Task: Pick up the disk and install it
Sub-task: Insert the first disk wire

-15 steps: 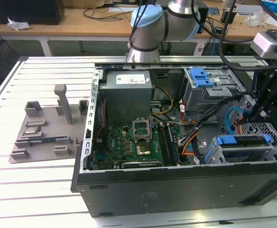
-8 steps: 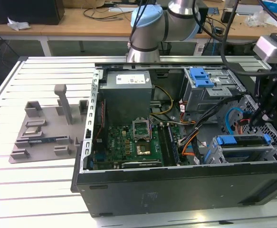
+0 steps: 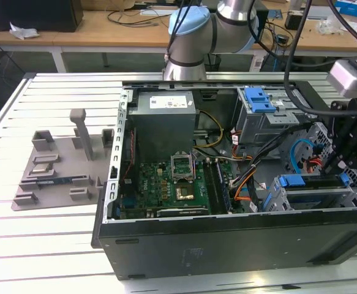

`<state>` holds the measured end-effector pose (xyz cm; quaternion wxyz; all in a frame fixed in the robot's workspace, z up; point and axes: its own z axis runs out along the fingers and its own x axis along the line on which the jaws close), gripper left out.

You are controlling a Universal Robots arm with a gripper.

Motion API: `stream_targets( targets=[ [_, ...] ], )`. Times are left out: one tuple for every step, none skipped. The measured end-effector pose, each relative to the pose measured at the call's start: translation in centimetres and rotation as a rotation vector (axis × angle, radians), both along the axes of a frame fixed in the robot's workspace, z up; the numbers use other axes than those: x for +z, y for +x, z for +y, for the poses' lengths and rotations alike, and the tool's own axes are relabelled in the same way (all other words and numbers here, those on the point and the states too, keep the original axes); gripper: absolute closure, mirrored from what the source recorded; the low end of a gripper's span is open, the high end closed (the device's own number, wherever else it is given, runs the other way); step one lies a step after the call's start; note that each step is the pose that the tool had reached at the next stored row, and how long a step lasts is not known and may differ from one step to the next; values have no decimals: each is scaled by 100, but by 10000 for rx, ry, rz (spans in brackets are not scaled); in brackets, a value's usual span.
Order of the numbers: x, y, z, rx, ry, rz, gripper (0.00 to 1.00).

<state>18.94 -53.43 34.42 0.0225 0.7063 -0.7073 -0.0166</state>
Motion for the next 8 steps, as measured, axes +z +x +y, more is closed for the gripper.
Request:
stream_targets(
  targets=[
    [0,-6,-14,-1,0,0,83],
    [-2,-9,-18,2,1,1,83],
    [-4,-9,-19,3,-1,0,83],
    [-6,-10,-19,2,-1,0,83],
    [-8,-10,-19,-3,1,0,83],
    [-11,-11,-17,-13,5,1,83],
    [-11,-11,-17,-20,6,0,83],
    [-11,-13,-13,-37,8,0,83]
  ],
)
